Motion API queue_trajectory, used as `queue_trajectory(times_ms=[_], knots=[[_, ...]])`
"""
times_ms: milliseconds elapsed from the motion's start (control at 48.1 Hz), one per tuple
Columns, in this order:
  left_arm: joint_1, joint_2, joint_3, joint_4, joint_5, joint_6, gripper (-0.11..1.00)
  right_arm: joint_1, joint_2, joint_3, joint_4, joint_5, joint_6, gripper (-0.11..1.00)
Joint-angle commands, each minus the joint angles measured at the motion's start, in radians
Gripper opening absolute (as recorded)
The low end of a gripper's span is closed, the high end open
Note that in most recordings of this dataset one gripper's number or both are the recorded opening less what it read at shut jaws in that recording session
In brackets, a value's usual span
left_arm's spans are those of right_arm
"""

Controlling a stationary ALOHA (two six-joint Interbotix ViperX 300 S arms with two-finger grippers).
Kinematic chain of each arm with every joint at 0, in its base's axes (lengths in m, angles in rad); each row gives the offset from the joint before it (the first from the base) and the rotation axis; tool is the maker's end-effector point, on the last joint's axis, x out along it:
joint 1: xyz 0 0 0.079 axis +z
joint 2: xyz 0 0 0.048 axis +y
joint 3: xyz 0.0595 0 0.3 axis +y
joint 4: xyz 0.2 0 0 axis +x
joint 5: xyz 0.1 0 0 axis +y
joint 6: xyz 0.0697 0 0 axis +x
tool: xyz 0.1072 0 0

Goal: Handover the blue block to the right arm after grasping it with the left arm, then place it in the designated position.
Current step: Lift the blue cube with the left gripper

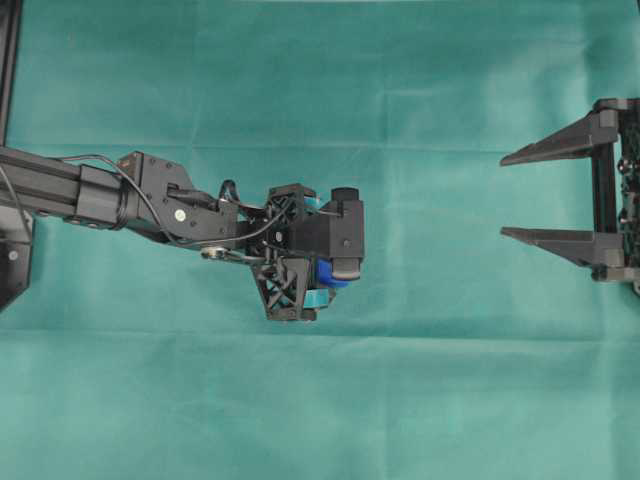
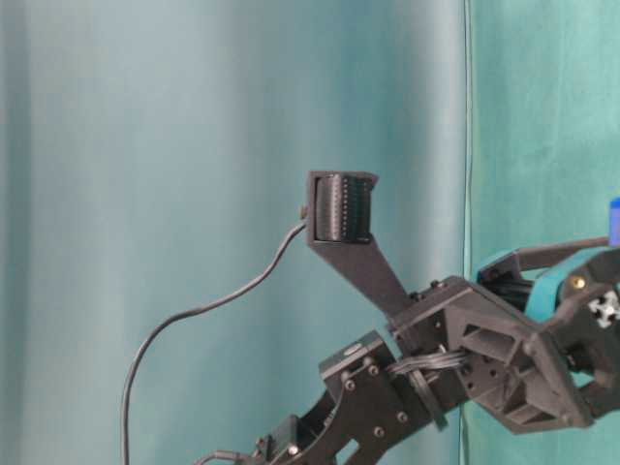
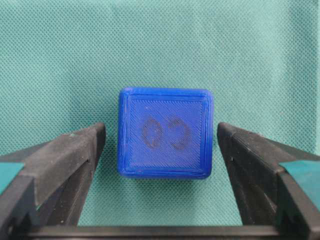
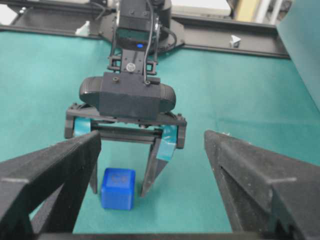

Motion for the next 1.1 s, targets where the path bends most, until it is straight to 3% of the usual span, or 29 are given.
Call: queue_trajectory(times_ms=[0, 125, 187, 375, 1082], knots=[[-0.005, -0.017, -0.011, 0.0, -0.006, -0.003, 1.0, -0.002, 0.005, -0.018, -0.002, -0.005, 0.0, 0.94], [-0.005, -0.017, -0.014, 0.0, -0.006, -0.003, 0.99, -0.002, 0.005, -0.018, -0.002, -0.005, 0.0, 0.94], [-0.006, -0.017, -0.011, 0.002, -0.006, -0.002, 0.93, -0.002, 0.006, -0.018, -0.002, -0.005, 0.0, 0.94], [-0.006, -0.021, 0.005, 0.003, -0.006, -0.002, 0.46, -0.002, 0.006, -0.017, -0.002, -0.003, 0.0, 0.94], [-0.006, -0.063, -0.009, 0.003, 0.018, -0.002, 0.47, -0.002, 0.006, -0.018, -0.002, 0.005, 0.0, 0.94]])
